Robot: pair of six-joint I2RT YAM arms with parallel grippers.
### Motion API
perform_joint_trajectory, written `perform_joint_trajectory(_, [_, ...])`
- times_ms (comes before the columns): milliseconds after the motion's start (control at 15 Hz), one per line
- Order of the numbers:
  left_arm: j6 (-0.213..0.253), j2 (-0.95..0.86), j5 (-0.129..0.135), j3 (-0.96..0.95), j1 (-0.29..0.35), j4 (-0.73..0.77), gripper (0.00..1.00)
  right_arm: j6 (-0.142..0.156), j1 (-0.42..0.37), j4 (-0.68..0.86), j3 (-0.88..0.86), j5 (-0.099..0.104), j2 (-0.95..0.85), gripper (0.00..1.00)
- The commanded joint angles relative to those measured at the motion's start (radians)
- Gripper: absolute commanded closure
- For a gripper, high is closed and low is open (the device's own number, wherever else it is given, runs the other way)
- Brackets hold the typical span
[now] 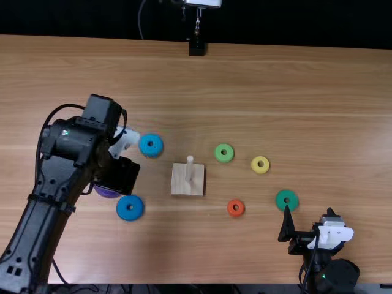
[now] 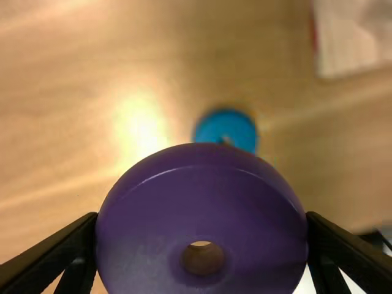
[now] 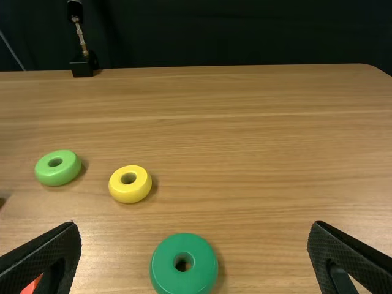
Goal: Build the Hanoi tower: stack the rings onto the peg from bottom to top in this color order: purple, dark blue, light blue, dark green, light green, yellow, orange.
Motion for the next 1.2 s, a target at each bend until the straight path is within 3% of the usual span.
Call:
perform_joint_trajectory(0, [-0.069,0.001,0.001,0.120,-0.024,-0.053,1.00,-0.001,-0.009,-0.068,-0.083,0.002,-0.013,0.00])
perform_joint_trajectory(267, [-0.081,0.097,0.005,0.317,-0.110,-0.097,1.00,-0.001,-0.009,-0.070,-0.083,0.002,-0.013,0.00])
perform_joint_trajectory(733, [-0.166,0.274,0.007,0.517,-0.260,-0.097,1.00,-0.001,-0.009,-0.070,-0.083,0.002,-0.013,0.00])
perform_joint_trajectory(867, [-0.192,0.315,0.007,0.558,-0.291,-0.091,1.00,-0.001,-0.009,-0.070,-0.083,0.002,-0.013,0.00])
perform_joint_trajectory(1133, [-0.196,0.387,0.014,0.617,-0.326,-0.086,1.00,-0.001,-0.009,-0.070,-0.083,0.002,-0.013,0.00])
